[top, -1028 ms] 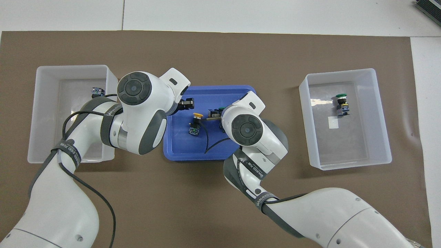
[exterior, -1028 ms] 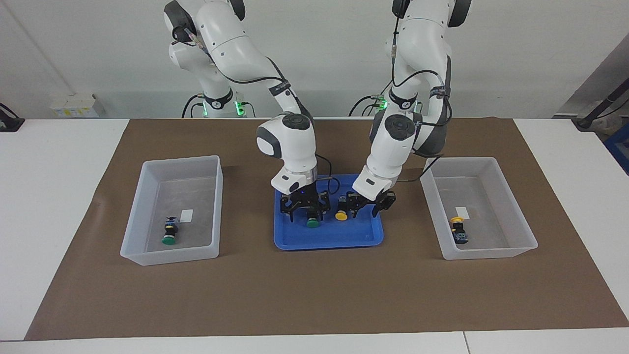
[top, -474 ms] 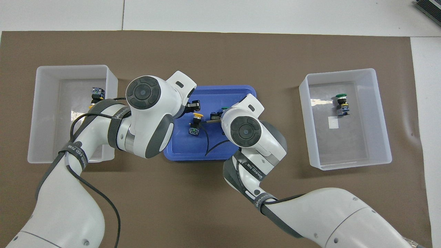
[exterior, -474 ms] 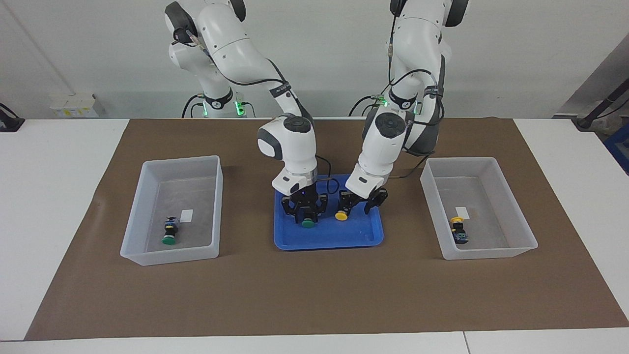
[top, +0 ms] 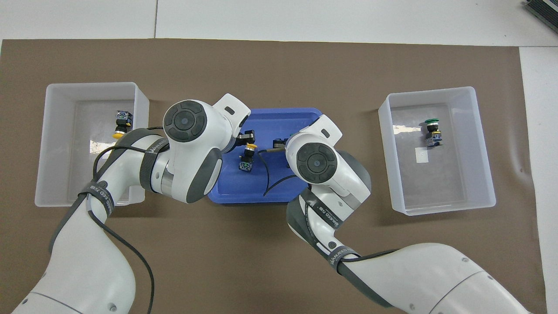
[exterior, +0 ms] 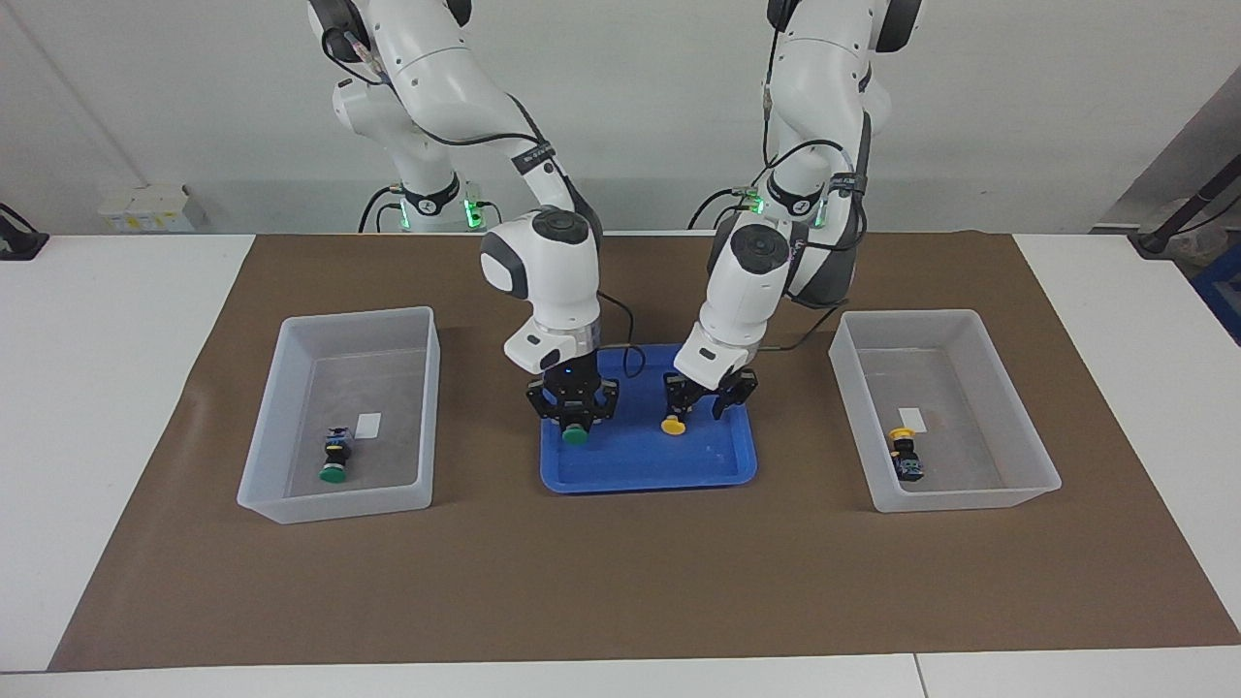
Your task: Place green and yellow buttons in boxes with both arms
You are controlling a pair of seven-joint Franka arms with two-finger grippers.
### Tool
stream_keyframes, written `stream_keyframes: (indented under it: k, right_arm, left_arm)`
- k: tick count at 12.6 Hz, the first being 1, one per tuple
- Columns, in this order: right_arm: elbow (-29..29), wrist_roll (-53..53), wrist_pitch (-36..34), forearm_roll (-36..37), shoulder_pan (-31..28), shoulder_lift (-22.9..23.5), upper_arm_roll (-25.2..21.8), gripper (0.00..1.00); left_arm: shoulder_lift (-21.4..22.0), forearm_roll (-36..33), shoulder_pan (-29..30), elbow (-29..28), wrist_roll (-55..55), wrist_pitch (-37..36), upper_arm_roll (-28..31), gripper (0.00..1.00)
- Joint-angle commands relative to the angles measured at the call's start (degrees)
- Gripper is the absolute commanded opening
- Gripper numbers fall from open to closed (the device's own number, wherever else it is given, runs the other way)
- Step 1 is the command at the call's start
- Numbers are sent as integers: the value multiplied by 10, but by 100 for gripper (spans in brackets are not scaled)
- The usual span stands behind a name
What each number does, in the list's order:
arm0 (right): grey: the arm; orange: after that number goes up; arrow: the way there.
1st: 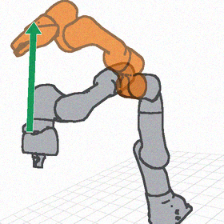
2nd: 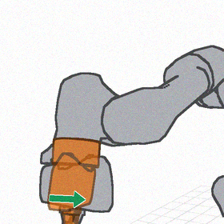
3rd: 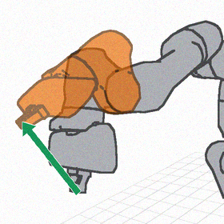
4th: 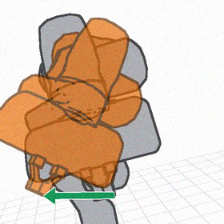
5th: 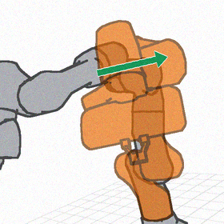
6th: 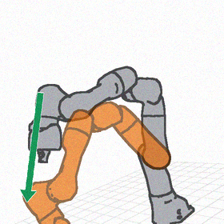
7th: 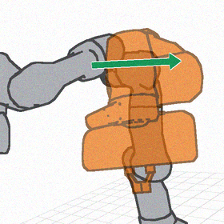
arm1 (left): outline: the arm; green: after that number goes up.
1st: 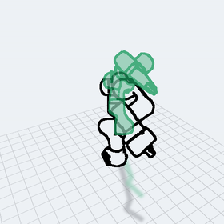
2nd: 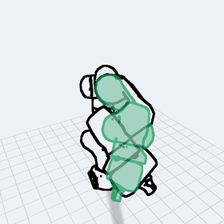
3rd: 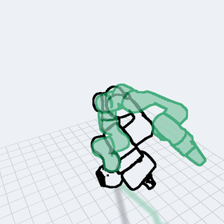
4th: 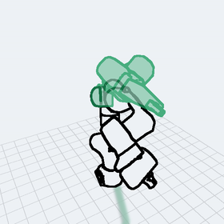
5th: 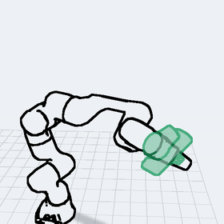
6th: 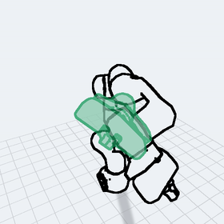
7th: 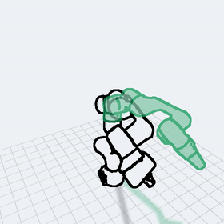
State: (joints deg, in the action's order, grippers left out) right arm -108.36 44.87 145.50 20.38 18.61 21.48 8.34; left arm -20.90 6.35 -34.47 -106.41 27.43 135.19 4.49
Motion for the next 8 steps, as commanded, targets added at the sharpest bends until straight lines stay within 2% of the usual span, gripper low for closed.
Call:
stream_keyframes:
  k: [1, 4, 8]
  right_arm:
    - [-41, -40, -3, 6, -42, -54, 6, 0]
    - [-42, -57, -65, -52, -59, -94, 6, 0]
    - [-38, -140, -148, -72, -104, -126, 6, 0]
  left_arm:
    - [24, 7, -28, -31, 8, 12, 9, 61]
    - [24, 7, -44, -32, 14, 12, 9, 61]
    - [22, 3, -59, -45, 3, 33, 10, 61]
